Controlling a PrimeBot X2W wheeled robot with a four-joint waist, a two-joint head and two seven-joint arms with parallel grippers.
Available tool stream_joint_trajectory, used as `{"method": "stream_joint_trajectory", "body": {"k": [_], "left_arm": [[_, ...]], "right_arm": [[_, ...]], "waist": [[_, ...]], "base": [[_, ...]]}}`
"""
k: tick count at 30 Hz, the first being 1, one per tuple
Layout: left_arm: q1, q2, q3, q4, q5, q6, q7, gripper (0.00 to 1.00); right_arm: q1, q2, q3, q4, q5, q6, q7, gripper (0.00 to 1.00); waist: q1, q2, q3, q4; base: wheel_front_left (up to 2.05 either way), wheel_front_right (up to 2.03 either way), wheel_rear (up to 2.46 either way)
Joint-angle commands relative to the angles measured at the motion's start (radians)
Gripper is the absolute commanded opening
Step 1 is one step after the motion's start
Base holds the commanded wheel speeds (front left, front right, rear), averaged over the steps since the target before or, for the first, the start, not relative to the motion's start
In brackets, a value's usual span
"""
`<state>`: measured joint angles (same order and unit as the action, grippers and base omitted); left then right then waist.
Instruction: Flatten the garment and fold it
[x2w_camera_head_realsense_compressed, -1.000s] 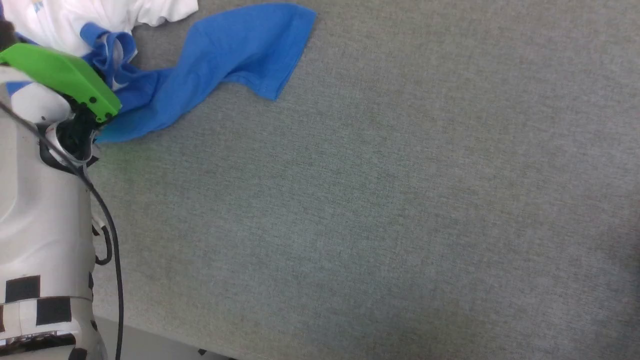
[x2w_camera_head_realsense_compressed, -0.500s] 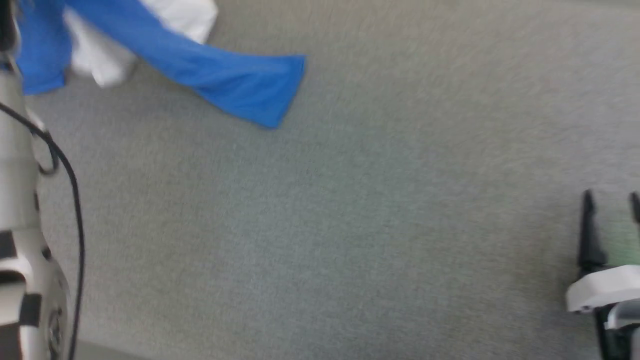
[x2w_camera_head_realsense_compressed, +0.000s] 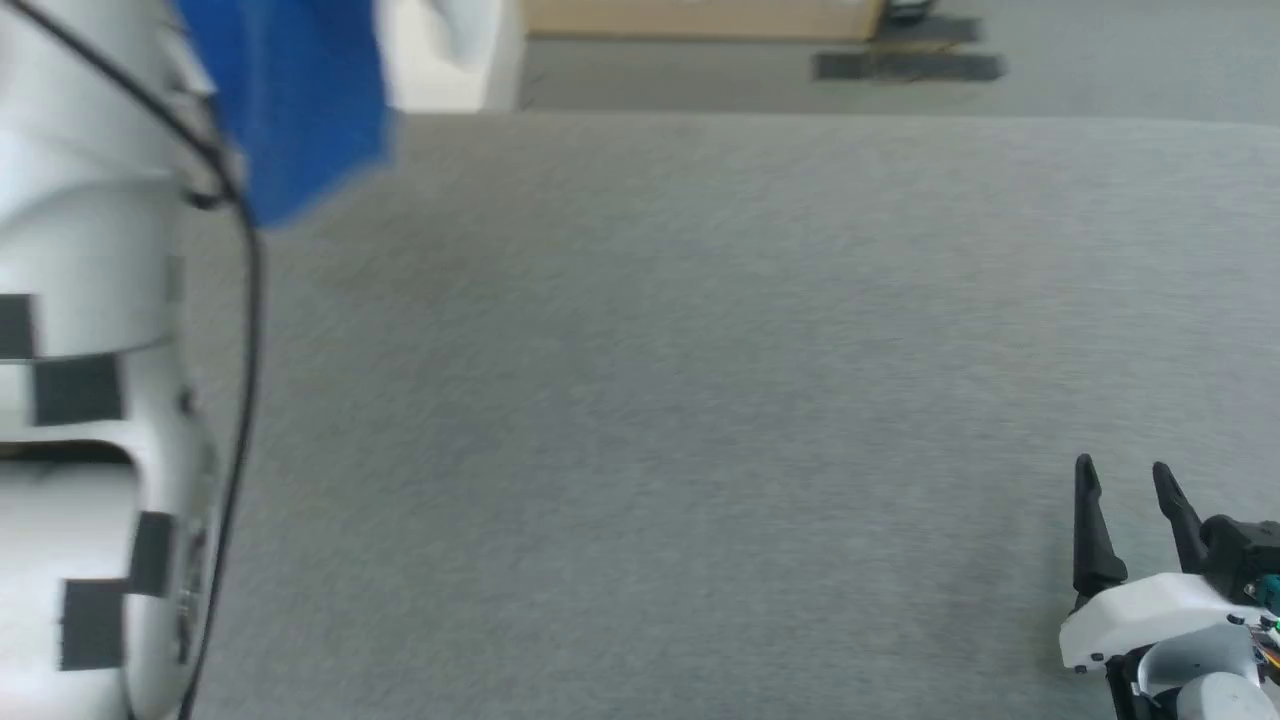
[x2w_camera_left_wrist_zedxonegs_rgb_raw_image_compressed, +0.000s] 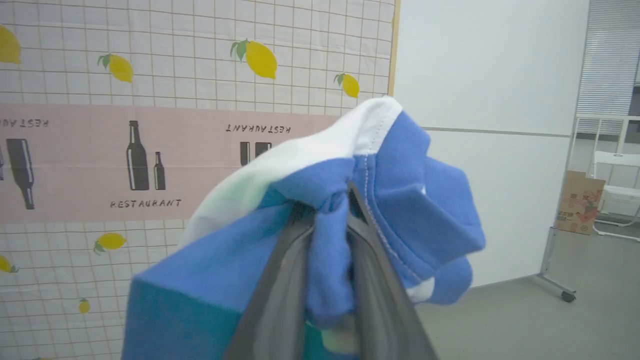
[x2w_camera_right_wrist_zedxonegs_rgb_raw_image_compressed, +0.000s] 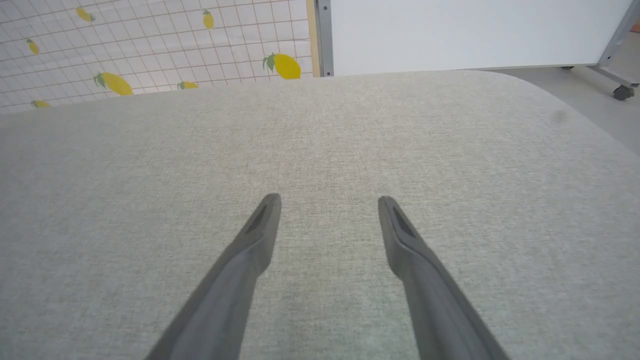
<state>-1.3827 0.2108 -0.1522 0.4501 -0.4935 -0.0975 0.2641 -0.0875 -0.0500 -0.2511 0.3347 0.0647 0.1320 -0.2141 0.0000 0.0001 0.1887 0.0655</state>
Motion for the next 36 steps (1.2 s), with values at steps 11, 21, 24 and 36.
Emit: {"method": "stream_joint_trajectory", "body": {"k": [11, 21, 24, 36], "left_arm": [[0.285, -0.097, -0.251, 0.125, 0.015, -0.028, 0.062, 0.00], [0.731, -0.155, -0.478, 0.226, -0.119, -0.032, 0.233, 0.00], [0.845, -0.158, -0.549, 0.247, -0.143, -0.033, 0.271, 0.00], [0.866, -0.158, -0.456, 0.125, -0.307, 0.003, 0.198, 1.00]], "right_arm": [[0.019, 0.000, -0.043, 0.099, -0.019, -0.001, -0.036, 1.00], [0.023, 0.000, -0.026, 0.137, -0.016, -0.001, -0.043, 1.00], [0.021, 0.000, -0.021, 0.142, -0.011, -0.001, -0.044, 1.00], [0.034, 0.000, -0.033, 0.154, -0.002, -0.001, -0.047, 1.00]], "waist": [[0.0000, -0.0001, -0.136, -0.100], [0.0000, -0.0001, -0.161, -0.067], [0.0000, -0.0001, -0.161, -0.063], [0.0000, -0.0001, -0.181, -0.009]], "base": [[0.00, 0.00, 0.00], [0.00, 0.00, 0.00], [0.00, 0.00, 0.00], [0.00, 0.00, 0.00]]}}
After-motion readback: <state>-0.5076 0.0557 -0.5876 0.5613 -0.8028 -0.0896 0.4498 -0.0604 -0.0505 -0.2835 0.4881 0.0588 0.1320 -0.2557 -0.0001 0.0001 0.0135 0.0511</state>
